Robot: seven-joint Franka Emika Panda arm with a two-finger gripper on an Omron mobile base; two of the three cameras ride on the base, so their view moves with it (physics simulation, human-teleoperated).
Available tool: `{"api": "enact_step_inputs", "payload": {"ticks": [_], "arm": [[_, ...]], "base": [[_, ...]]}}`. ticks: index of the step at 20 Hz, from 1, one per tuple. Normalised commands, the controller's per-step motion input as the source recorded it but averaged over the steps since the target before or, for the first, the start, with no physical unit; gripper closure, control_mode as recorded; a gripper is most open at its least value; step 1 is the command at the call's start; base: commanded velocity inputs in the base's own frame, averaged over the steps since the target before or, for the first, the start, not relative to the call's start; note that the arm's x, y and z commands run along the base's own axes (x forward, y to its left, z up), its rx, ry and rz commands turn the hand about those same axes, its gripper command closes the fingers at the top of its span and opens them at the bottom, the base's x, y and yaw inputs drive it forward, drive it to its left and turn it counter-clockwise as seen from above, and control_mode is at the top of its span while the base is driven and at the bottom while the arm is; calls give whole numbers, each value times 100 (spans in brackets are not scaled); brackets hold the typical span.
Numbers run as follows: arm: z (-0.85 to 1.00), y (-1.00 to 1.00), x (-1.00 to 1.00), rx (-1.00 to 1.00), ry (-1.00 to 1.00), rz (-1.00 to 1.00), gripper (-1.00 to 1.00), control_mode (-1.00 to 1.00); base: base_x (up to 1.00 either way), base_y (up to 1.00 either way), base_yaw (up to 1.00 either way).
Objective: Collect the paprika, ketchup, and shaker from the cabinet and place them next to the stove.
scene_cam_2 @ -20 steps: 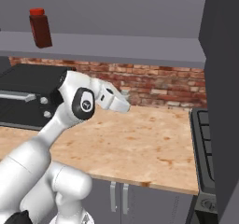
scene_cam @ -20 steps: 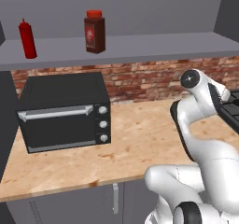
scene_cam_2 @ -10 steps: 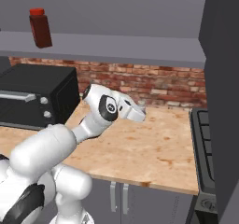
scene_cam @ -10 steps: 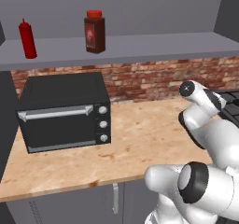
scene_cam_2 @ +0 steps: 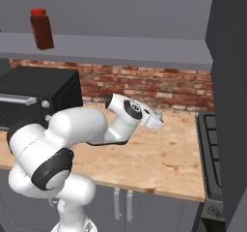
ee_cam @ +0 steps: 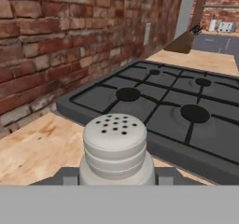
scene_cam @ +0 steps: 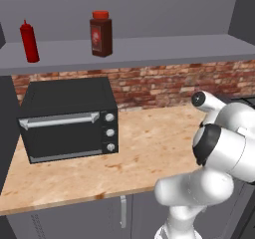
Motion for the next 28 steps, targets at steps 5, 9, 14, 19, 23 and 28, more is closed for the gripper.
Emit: {"api": "enact_step_inputs", "payload": {"ticks": [5,9,14,19,23,28], "arm": [[-44,-28,34,-1,-9,-3,100,-100],[-37,-28,16,-2,-9,-5,100,-100],[-12,-33,7,0,-1,-8,100,-100],[-16,-33,6,0,2,-7,100,-100],[-19,-28,16,0,4,-4,100,-100],[-16,-22,25,0,6,-3,100,-100]], "base": [[0,0,0],[0,0,0],[0,0,0],[0,0,0],[0,0,0],[0,0,0]]}}
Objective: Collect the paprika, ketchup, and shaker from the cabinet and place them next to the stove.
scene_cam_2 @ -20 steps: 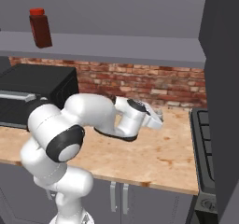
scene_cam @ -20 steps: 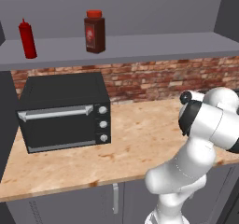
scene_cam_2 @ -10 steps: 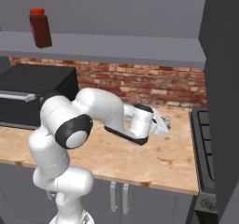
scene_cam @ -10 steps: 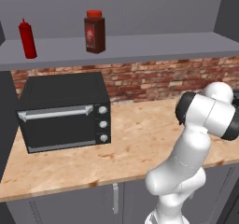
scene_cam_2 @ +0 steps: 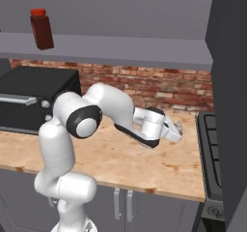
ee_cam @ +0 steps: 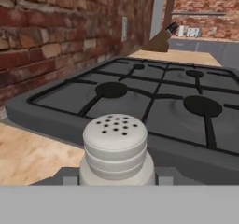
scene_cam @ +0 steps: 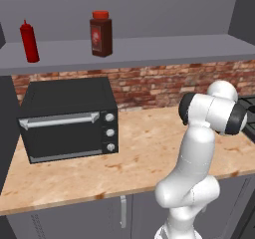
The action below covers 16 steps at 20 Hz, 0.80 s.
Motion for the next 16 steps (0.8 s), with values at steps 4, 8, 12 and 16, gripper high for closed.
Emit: {"api": "enact_step_inputs", "payload": {"ticks": [4,8,12,16], "arm": [[-34,-11,10,0,0,0,100,-100],[-38,-3,0,0,-1,0,100,-100],[-27,0,0,0,-4,0,100,-100],[-19,0,0,0,-4,0,100,-100]], "base": [[0,0,0],[0,0,0],[0,0,0],[0,0,0]]}}
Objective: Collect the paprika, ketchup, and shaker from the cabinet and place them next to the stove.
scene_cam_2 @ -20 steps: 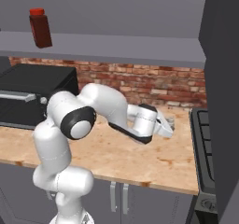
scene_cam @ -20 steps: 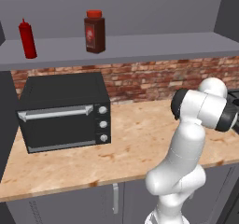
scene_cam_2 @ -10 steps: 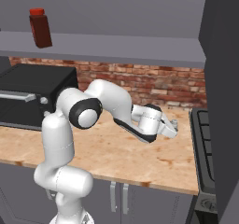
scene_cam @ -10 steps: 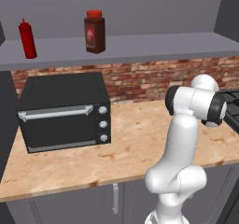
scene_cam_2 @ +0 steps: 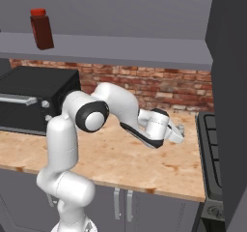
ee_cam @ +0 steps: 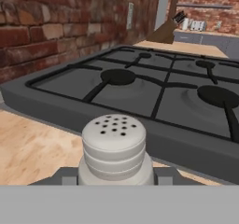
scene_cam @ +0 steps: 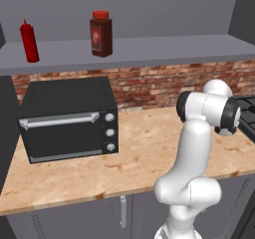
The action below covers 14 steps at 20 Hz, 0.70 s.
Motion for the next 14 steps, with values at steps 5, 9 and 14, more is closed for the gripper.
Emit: {"api": "enact_step_inputs", "payload": {"ticks": [5,9,14], "arm": [[-28,0,-5,0,-7,0,100,-100],[-31,0,-2,0,-9,0,100,-100],[-32,0,0,0,-10,0,100,-100]], "base": [[0,0,0],[0,0,0],[0,0,0]]}}
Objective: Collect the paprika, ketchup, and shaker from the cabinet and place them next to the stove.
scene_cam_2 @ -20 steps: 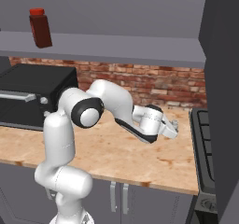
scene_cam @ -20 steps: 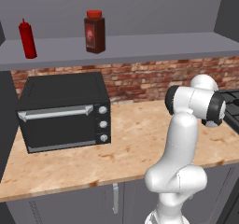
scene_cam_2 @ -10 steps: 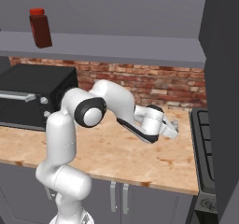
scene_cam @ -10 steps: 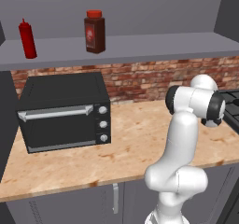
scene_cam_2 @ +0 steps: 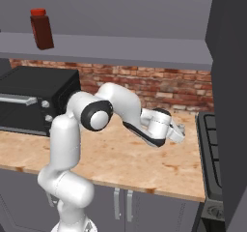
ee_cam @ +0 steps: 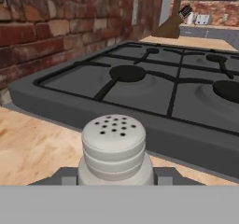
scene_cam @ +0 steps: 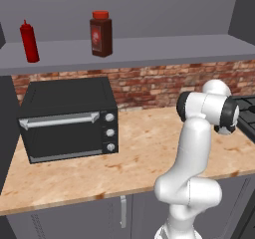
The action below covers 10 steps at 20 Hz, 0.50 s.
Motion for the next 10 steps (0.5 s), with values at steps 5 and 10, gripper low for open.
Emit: {"api": "enact_step_inputs", "payload": {"ticks": [5,10], "arm": [[-28,1,0,0,-11,0,-100,-100],[-21,2,-1,0,-9,0,-100,-100]], "base": [[0,0,0],[0,0,0]]}}
